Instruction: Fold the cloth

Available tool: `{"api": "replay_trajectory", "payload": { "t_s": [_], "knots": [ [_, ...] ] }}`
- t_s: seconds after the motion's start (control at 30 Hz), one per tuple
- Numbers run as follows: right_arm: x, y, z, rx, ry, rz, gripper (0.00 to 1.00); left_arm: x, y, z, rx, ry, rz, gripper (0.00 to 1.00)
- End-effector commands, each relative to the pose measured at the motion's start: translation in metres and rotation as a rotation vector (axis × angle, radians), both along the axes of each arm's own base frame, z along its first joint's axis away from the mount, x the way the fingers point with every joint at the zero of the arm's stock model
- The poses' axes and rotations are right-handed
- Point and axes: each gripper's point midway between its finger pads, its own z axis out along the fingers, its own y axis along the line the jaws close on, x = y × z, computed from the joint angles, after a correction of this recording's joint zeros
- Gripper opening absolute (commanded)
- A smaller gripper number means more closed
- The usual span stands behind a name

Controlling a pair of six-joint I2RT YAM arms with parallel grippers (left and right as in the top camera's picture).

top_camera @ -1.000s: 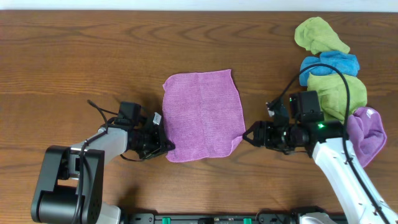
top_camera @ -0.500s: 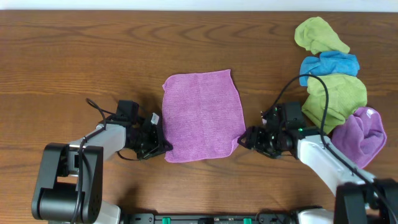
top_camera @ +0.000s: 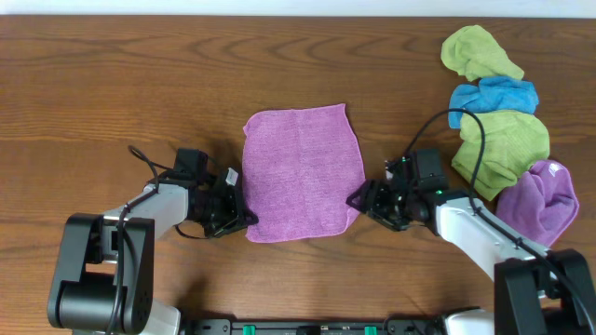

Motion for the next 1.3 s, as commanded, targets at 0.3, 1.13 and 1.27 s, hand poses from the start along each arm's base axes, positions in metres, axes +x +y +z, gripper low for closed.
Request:
{"api": "replay_trajectory", "payload": {
  "t_s": [0.3,1.13,1.27],
  "knots": [
    [-0.013,0.000,-0.021,-0.084,0.035,0.053,0.01,0.003,0.003,-0.002,0.010,0.002,-0.001,0.06],
    [-0.049,-0.033,0.065,-0.184,-0.136,0.019,0.01,-0.005,0.009,0.051,-0.068,-0.001,-0.026,0.06],
    [-0.038,-0.039,0.067,-0.221,-0.184,-0.006,0.01,-0.003,0.005,0.055,-0.100,-0.008,-0.021,0.06]
  ]
}}
